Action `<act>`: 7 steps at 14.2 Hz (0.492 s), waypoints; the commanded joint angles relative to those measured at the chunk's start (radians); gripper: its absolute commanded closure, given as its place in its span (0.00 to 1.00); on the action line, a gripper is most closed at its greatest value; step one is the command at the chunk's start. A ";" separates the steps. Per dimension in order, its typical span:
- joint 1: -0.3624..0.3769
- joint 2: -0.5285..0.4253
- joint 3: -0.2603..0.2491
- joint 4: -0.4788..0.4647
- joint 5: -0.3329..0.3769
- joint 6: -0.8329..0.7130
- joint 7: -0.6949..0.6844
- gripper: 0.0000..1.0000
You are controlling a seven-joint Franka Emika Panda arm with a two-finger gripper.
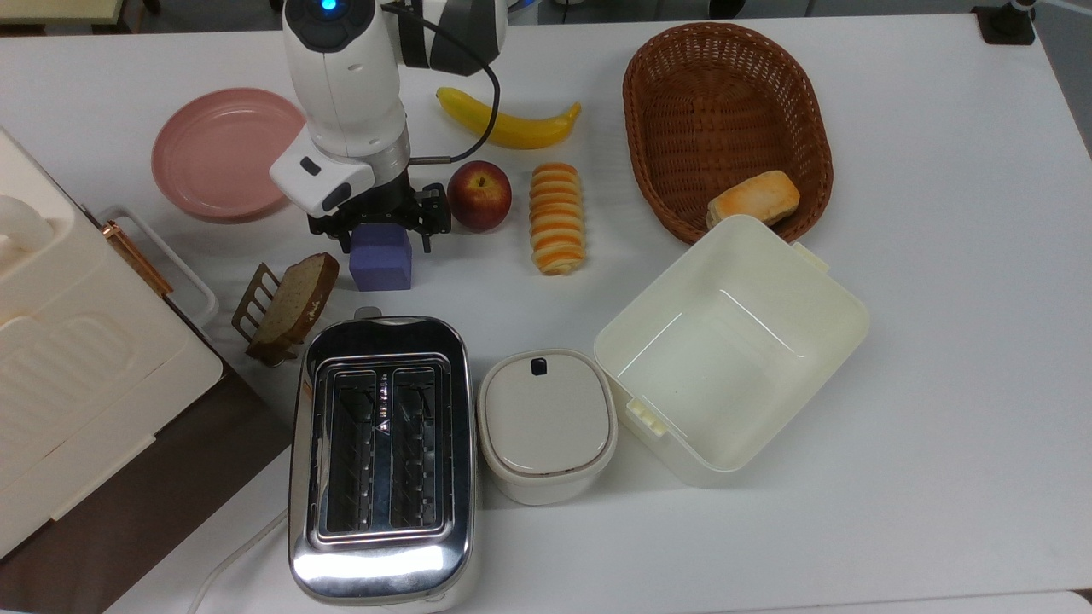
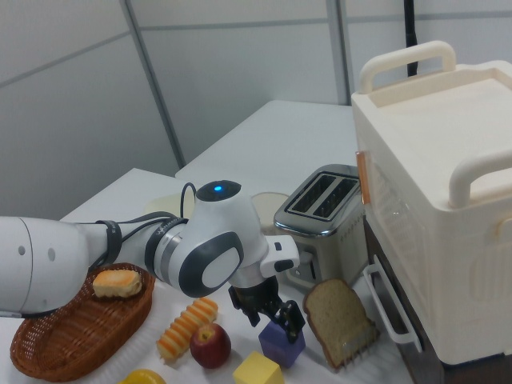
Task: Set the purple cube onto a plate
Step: 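Close the gripper on the purple cube and lift it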
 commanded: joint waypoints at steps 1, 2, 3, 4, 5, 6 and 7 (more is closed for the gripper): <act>0.003 0.004 -0.007 -0.009 -0.028 0.023 0.019 0.00; 0.003 0.013 -0.010 -0.009 -0.031 0.023 0.019 0.00; 0.003 0.018 -0.012 -0.009 -0.036 0.023 0.019 0.00; 0.001 0.024 -0.012 -0.010 -0.042 0.023 0.019 0.09; 0.001 0.024 -0.012 -0.010 -0.042 0.023 0.019 0.38; 0.001 0.024 -0.012 -0.009 -0.043 0.023 0.021 0.65; 0.001 0.024 -0.012 -0.009 -0.043 0.023 0.021 0.69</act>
